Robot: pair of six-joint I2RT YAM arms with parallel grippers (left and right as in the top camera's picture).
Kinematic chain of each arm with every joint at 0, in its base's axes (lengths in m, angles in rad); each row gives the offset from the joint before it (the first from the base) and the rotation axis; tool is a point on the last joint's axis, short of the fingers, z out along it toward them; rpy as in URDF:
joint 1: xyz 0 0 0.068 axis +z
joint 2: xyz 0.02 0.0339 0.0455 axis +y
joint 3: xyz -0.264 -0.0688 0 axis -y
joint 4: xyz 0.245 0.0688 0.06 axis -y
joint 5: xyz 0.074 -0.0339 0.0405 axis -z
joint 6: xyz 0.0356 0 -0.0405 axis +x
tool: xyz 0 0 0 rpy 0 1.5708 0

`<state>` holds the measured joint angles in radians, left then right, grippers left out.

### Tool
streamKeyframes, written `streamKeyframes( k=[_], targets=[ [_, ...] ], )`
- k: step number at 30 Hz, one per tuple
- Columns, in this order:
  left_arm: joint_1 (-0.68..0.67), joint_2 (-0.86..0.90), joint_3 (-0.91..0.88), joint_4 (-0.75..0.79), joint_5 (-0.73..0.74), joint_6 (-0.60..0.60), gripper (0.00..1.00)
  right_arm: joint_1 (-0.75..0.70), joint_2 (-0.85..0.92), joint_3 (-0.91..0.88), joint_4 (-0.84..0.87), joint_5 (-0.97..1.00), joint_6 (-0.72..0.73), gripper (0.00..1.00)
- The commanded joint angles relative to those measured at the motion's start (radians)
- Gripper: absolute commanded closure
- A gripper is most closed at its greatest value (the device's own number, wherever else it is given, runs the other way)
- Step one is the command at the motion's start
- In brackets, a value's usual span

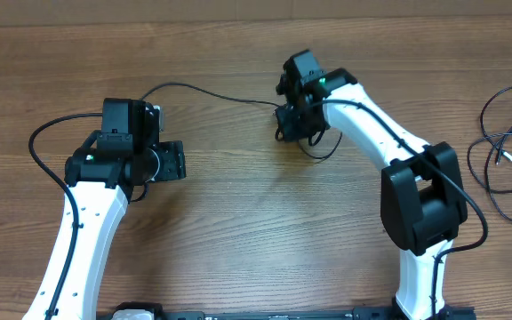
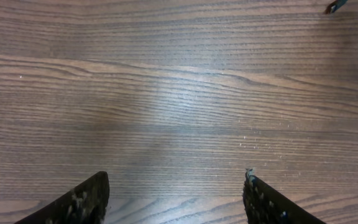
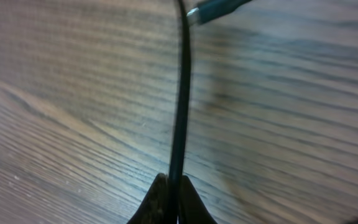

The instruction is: Untangle cables

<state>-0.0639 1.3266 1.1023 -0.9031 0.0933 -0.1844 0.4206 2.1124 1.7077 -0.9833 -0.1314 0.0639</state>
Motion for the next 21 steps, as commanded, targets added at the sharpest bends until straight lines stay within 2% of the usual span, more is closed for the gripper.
streamKeyframes(
  k=[1,6,12,16,21],
  targets=[
    [0.005,-0.012,0.017,-0.002,0.001,-0.003,0.32,-0.058,-0.094,0.178,-0.027,0.027,0.083,0.96],
    [0.005,-0.012,0.017,-0.001,0.003,-0.003,0.32,-0.175,-0.173,0.458,-0.116,0.030,0.094,0.96],
    [0.005,-0.012,0.017,0.000,0.004,-0.003,0.32,-0.371,-0.234,0.726,-0.167,0.135,0.092,0.96],
    [0.005,-0.012,0.017,-0.001,0.004,-0.003,0.33,-0.514,-0.241,0.819,-0.163,0.172,0.085,0.96],
    [0.004,-0.012,0.017,-0.002,0.004,-0.003,0.34,-0.681,-0.236,0.811,-0.219,0.175,0.104,0.96]
  ],
)
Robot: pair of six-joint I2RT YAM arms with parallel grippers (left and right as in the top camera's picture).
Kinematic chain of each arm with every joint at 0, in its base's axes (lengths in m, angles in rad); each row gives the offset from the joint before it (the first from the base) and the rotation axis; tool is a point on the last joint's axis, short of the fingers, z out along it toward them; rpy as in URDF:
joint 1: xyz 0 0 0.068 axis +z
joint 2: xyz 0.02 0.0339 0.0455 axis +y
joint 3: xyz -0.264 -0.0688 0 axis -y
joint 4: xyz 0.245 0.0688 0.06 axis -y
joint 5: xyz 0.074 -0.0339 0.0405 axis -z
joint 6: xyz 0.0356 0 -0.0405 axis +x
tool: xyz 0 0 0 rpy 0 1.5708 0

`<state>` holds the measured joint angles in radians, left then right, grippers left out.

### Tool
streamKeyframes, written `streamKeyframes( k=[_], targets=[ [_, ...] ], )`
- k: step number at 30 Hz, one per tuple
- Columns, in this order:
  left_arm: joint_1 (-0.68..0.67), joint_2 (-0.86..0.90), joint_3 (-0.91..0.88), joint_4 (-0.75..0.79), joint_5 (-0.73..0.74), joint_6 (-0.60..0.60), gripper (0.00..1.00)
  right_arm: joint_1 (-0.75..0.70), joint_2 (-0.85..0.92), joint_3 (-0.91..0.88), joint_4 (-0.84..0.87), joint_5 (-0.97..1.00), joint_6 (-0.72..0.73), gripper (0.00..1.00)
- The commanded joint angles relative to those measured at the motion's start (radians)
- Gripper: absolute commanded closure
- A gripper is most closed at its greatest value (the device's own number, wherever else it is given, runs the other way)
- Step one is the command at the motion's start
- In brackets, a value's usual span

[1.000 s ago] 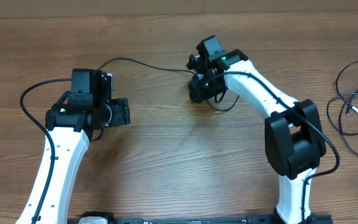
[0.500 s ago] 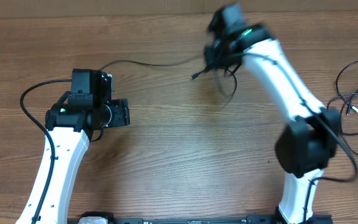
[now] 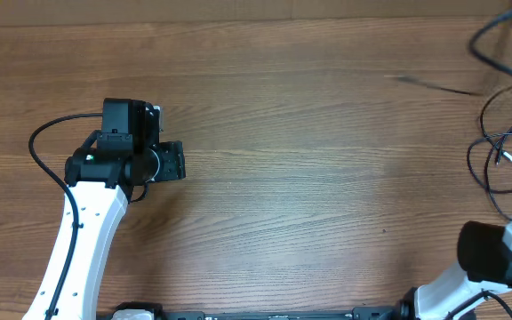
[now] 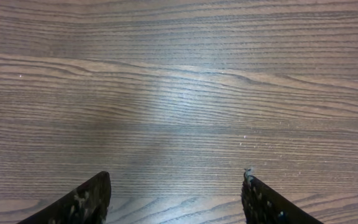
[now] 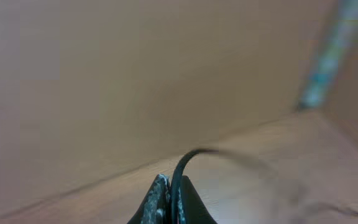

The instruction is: Untangle cables

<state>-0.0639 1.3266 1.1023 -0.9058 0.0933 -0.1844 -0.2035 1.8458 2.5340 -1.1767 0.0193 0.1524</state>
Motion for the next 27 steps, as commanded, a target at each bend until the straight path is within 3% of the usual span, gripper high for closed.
streamKeyframes(
  k=[1,7,15,20,25,26,27],
  targets=[
    [0.004,-0.012,0.017,0.001,0.004,-0.003,0.33,-0.081,0.032,-0.031,-0.044,0.024,0.016,0.96],
    [0.004,-0.012,0.017,0.001,0.009,-0.003,0.34,-0.171,0.036,-0.210,-0.100,0.024,0.016,0.96],
    [0.004,-0.012,0.017,-0.006,0.012,-0.003,0.34,-0.202,0.036,-0.517,-0.012,0.025,0.016,0.96],
    [0.005,-0.012,0.017,-0.006,0.012,-0.003,0.34,-0.204,0.036,-0.546,0.013,0.051,0.017,0.96],
    [0.005,-0.012,0.017,-0.009,0.012,-0.003,0.35,-0.225,0.036,-0.546,-0.001,0.195,0.115,0.96],
    [0.005,-0.012,0.017,-0.008,0.012,-0.003,0.34,-0.234,0.036,-0.546,-0.013,0.221,0.152,0.96],
    [0.005,-0.012,0.017,-0.006,0.012,-0.003,0.34,-0.242,0.036,-0.546,-0.022,0.231,0.172,0.83]
  ],
)
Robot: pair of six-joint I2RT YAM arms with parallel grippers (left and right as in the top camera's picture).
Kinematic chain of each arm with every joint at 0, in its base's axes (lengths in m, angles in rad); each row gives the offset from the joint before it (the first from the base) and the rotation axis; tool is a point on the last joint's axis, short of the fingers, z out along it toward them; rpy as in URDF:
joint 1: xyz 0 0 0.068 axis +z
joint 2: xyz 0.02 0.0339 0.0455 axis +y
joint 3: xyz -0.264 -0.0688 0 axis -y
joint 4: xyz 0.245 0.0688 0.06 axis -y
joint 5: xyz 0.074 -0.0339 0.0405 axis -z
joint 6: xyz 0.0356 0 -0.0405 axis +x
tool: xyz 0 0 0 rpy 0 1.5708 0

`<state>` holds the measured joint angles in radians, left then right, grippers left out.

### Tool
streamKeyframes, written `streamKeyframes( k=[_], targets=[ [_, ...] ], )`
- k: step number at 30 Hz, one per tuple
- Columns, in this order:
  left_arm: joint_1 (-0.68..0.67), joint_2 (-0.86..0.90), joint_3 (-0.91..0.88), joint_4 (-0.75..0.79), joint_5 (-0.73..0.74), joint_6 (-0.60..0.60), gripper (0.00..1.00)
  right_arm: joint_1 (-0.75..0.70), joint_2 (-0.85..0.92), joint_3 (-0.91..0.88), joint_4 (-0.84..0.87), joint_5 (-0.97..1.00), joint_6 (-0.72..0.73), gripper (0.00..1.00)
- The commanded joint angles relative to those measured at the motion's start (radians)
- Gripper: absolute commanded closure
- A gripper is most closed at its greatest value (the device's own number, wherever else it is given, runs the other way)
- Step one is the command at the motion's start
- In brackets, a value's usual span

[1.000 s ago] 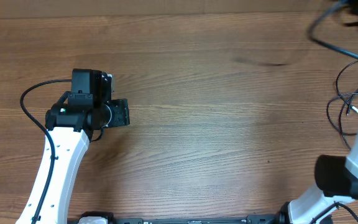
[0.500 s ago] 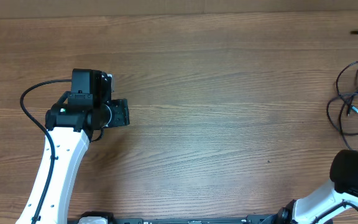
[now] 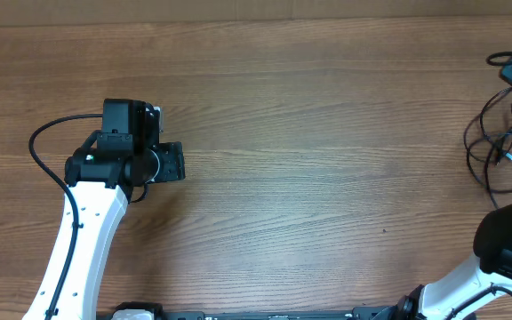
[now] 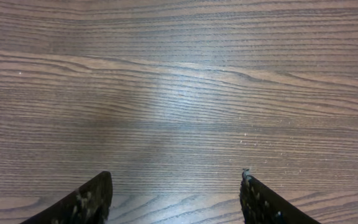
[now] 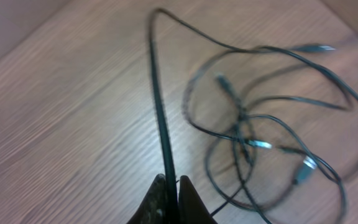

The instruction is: Untangle cables

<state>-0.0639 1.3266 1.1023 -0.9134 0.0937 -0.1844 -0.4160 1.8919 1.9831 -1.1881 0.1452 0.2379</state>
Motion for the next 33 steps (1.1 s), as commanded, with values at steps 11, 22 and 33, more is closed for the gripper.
streamKeyframes(
  k=[11,22,33],
  targets=[
    [0.004,-0.012,0.017,0.035,0.012,-0.003,0.28,-0.089,-0.010,0.005,-0.100,-0.024,0.163,0.11],
    [-0.010,-0.012,0.017,0.151,0.114,-0.001,0.28,0.001,-0.010,0.005,-0.204,-0.624,-0.186,0.00],
    [-0.107,-0.008,0.017,0.061,-0.040,0.027,0.07,0.377,-0.010,-0.002,-0.319,-0.249,-0.150,0.00]
  ],
)
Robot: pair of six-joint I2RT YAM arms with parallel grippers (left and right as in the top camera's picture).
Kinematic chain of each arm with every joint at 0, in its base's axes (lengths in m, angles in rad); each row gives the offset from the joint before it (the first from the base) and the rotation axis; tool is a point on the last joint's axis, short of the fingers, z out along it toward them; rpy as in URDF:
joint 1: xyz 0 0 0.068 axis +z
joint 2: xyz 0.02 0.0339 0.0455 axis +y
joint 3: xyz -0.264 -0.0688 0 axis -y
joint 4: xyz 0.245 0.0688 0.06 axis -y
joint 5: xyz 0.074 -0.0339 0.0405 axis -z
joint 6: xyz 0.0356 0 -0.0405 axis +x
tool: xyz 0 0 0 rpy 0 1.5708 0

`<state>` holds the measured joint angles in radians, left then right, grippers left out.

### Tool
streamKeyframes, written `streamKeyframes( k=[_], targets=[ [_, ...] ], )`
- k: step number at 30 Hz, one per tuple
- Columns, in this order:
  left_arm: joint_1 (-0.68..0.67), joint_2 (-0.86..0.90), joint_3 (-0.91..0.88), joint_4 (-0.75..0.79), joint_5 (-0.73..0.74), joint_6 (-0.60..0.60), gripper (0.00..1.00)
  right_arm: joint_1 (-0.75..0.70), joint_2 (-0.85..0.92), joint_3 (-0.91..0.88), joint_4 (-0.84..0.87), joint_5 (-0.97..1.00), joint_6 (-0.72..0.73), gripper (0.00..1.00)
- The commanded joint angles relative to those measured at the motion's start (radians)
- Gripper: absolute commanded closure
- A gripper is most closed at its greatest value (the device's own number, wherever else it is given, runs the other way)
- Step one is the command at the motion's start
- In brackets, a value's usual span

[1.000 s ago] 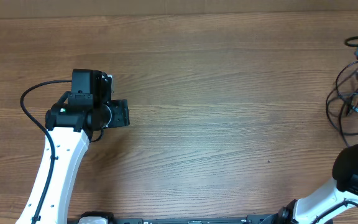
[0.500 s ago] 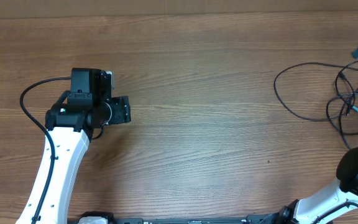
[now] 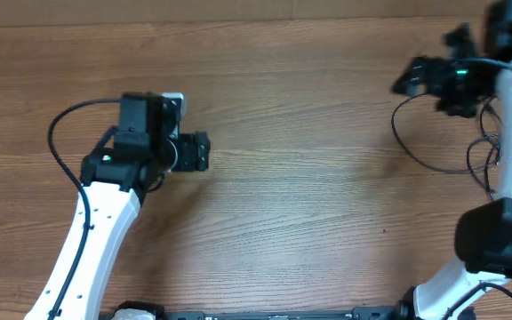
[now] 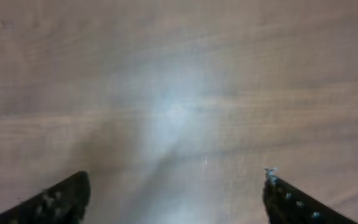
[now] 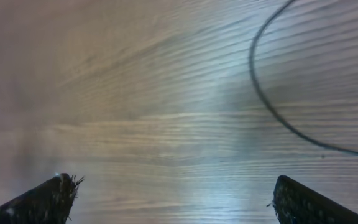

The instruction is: Untangle cables

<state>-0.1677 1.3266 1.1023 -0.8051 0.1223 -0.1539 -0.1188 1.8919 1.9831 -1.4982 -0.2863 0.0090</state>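
A thin black cable point(image 3: 398, 138) lies in a loose loop on the wooden table at the right, joining the tangle of black cables point(image 3: 492, 147) by the right edge. In the right wrist view part of that cable point(image 5: 260, 87) curves across the wood ahead of the fingers. My right gripper point(image 3: 407, 78) point(image 5: 173, 196) hovers left of the tangle, open and holding nothing. My left gripper point(image 3: 201, 151) point(image 4: 176, 190) is open over bare wood on the left side, far from any cable. Its view is blurred.
The left arm's own black lead point(image 3: 60, 133) arcs beside its wrist. The table's back edge point(image 3: 256, 22) runs along the top of the overhead view. The right arm's base point(image 3: 496, 240) stands at the lower right.
My right gripper was shut on a cable above the tangle at the far right. It is now open, further left, and the cable lies on the table. My left gripper has moved a little right.
My right gripper was shut on a cable at the back middle of the table, the cable stretching left. Then arm and cable were at the far right, then over the tangle there, still gripped. Now the cable lies released beside the tangle. The left gripper stayed open throughout.
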Motion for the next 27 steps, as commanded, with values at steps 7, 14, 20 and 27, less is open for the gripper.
streamKeyframes(
  k=[7,14,20,27],
  targets=[
    [0.084,-0.006,0.017,-0.350,-0.080,-0.056,0.00,0.252,-0.020,-0.049,-0.029,0.290,0.242,0.00],
    [0.201,-0.017,0.016,-0.519,-0.040,-0.035,0.00,0.303,-0.150,-0.222,0.060,0.292,0.280,0.00],
    [0.206,-0.120,0.008,-0.527,-0.032,-0.003,0.01,0.302,-0.414,-0.488,0.219,0.286,0.276,0.00],
    [0.206,-0.400,-0.055,-0.438,0.007,0.048,0.00,0.303,-0.786,-0.787,0.436,0.285,0.276,0.00]
  ],
)
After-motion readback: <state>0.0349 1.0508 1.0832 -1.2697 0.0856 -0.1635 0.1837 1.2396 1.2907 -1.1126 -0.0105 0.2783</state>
